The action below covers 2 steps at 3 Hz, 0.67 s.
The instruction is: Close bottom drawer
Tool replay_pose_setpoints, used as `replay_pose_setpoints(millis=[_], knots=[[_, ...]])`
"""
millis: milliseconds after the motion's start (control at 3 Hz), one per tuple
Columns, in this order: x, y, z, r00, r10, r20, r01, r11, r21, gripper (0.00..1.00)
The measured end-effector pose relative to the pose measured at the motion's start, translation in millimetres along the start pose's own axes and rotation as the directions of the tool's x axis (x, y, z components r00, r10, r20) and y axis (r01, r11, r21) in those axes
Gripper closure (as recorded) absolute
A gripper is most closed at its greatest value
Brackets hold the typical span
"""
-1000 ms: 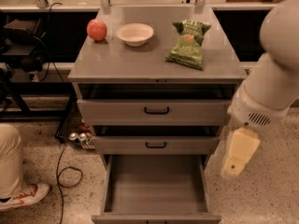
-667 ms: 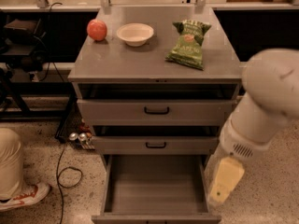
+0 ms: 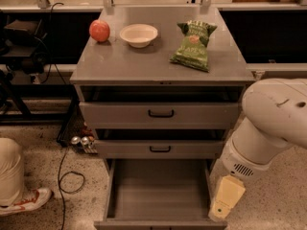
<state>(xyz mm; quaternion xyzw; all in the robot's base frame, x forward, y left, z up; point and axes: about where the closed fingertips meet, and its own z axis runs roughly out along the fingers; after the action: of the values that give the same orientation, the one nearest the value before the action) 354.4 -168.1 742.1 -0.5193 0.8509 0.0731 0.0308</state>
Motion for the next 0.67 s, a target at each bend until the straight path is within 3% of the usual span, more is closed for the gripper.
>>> replay_pose_setpoints(millis=[333, 667], knots=[[-2.6, -4.2, 28.5, 1.000, -0.002, 0.028, 0.003, 0.9989, -0.046, 0.00], [-5.4, -12.2, 93.9, 0.998, 0.021, 0.052, -0.014, 0.9918, -0.127, 0.00]])
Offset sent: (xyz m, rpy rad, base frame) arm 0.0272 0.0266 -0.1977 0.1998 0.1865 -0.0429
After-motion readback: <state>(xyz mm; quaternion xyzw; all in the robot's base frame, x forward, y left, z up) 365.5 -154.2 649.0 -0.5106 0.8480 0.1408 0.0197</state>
